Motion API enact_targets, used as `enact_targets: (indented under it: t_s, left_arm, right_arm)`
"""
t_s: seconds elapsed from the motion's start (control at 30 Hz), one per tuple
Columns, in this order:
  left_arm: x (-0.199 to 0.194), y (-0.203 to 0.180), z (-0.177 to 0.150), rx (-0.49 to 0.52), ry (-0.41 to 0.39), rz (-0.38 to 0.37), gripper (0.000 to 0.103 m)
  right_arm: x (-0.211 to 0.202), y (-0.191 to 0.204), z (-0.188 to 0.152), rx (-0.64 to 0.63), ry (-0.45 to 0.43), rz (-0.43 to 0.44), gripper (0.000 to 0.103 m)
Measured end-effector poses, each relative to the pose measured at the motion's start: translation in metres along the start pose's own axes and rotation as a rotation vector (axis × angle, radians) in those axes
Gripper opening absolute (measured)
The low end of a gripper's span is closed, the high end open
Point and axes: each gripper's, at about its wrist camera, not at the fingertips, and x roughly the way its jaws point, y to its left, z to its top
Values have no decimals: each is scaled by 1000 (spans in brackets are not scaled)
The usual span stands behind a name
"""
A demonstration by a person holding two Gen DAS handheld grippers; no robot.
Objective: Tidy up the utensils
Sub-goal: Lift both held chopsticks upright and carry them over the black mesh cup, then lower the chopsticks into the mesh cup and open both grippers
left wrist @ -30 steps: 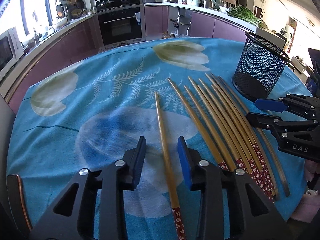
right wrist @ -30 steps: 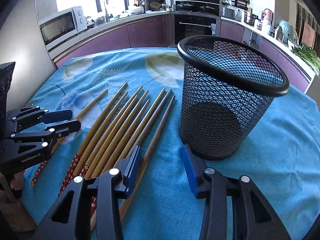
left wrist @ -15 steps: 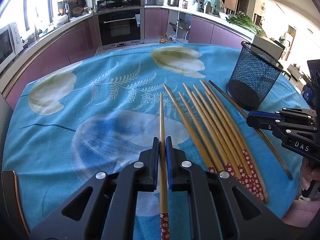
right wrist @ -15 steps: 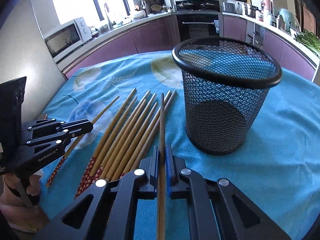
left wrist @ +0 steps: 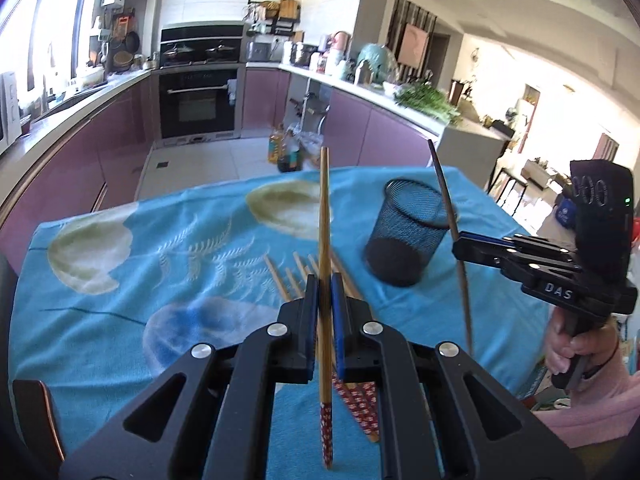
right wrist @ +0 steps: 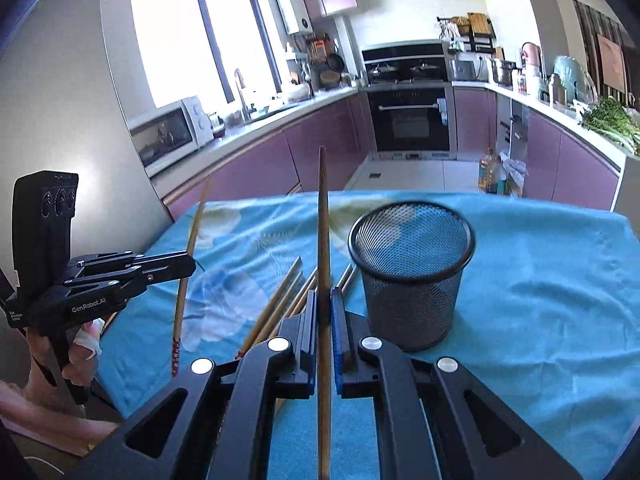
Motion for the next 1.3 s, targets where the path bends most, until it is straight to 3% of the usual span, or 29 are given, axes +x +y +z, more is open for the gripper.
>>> enact_targets:
  t_s: [0.37, 0.8, 1.0, 1.3]
  left_arm:
    - [-42, -24, 49, 13, -160, -119, 7]
    - [-35, -59, 132, 13, -267, -203, 7]
    - [-11, -79, 145, 22, -243, -202, 7]
    - [69, -91, 122, 56, -60, -157, 7]
  right_arm:
    - [-35, -12, 37, -10, -149, 29, 6]
    - [-57, -32, 93, -78, -276, 0, 6]
    - [-49, -48, 100, -84, -283, -47, 6]
    - [3, -67, 82, -40, -75, -43, 6]
